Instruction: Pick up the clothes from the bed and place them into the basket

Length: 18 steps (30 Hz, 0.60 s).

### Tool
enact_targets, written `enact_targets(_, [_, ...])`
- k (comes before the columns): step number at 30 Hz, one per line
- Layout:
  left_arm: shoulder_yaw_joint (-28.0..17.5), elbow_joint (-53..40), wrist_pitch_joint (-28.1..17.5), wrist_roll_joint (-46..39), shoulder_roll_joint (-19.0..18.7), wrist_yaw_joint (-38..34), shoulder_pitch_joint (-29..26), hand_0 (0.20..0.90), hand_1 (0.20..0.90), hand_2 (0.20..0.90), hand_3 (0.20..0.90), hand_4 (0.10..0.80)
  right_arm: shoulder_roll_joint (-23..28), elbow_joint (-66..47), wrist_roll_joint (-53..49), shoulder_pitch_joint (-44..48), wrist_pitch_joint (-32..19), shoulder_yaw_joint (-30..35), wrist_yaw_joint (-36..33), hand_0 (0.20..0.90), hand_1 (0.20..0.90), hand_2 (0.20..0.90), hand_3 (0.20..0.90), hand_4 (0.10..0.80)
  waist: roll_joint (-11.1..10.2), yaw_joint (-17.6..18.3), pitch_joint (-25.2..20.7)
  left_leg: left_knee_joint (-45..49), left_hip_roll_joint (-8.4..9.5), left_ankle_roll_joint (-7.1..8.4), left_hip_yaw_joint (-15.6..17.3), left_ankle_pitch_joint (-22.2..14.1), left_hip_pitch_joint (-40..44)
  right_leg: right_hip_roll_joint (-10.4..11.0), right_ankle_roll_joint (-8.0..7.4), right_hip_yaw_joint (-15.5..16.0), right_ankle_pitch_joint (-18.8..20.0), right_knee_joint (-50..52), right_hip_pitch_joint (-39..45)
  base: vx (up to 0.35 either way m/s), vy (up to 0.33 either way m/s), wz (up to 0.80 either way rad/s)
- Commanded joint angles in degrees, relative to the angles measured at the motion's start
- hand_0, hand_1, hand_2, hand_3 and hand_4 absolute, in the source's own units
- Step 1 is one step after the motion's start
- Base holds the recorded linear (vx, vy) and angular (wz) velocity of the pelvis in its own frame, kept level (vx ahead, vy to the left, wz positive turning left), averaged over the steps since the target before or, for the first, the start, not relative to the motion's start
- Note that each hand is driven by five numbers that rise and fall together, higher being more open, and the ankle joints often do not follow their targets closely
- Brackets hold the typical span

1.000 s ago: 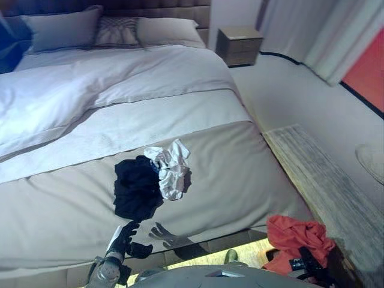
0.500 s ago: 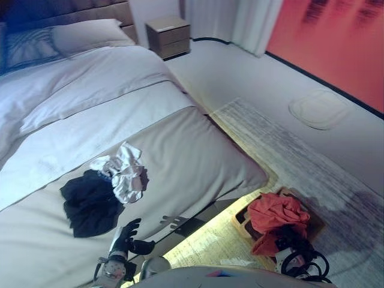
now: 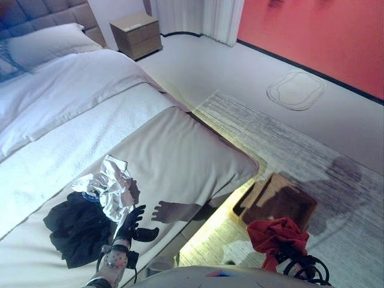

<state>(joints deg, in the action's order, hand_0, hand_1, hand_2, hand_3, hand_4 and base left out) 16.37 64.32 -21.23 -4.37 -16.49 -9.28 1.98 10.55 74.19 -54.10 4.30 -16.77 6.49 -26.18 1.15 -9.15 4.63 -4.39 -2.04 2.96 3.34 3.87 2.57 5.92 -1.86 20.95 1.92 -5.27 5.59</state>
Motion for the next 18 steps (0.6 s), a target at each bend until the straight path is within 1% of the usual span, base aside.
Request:
enact_targets(1, [-0.41,2.40,-3.25,1.07,-1.42,-0.51,-3.08,0.900,0.900,0.900,0.900,0.800,6.16,-1.09,-0.80,2.04,-5.25,2.23,-0.54,0.300,0.300,0.300,0.200,0.100,-1.29,-1.73,-0.87,0.76,-1.28,1.15,0.67,-0.17,-3.11,1.04,-3.12,1.45,-2.30,2.58,1.99,-0.007,-0.033,0.02])
enact_targets(7, [-0.27,1.29,-3.25,1.73,-1.57,-0.22,-2.48,0.900,0.900,0.900,0.900,0.800,8.71,-1.25,0.11,2.07,-4.55,4.05,2.61,0.300,0.300,0.300,0.200,0.100,-1.33,-1.93,-0.31,0.73,-1.64,1.53,0.54,0.08,-3.28,0.81,-3.08,1.64,-2.15,2.49,2.05,-0.005,-0.040,0.02])
enact_targets(11, [-0.39,0.06,-2.80,2.53,-1.82,-0.24,-1.87,0.900,0.900,0.900,0.900,0.800,10.28,-3.43,1.80,2.58,-6.04,4.06,5.94,0.300,0.300,0.300,0.200,0.100,-1.28,-2.21,0.13,0.72,-1.81,1.78,0.37,0.18,-3.32,0.79,-3.08,1.82,-1.94,2.39,2.15,0.000,-0.008,0.00])
enact_targets(14, [-1.03,-0.72,-2.67,2.31,-2.53,0.39,-1.24,0.900,0.900,0.900,0.900,0.800,11.18,-6.32,3.53,2.91,-6.17,3.43,5.70,0.300,0.300,0.300,0.200,0.100,-1.12,-2.11,0.41,0.72,-1.82,1.86,0.37,0.22,-3.37,0.84,-3.04,1.79,-1.92,2.48,1.95,0.000,0.000,0.00])
enact_targets(18, [-1.11,-0.84,-2.64,2.12,-2.95,0.66,-1.08,0.900,0.900,0.900,0.900,0.800,12.59,-6.22,3.74,3.62,-5.65,4.15,5.66,0.300,0.300,0.300,0.200,0.100,-0.90,-2.21,0.54,0.61,-1.83,1.90,0.16,0.18,-3.38,0.88,-3.04,1.99,-2.01,2.64,1.79,0.000,0.000,0.00])
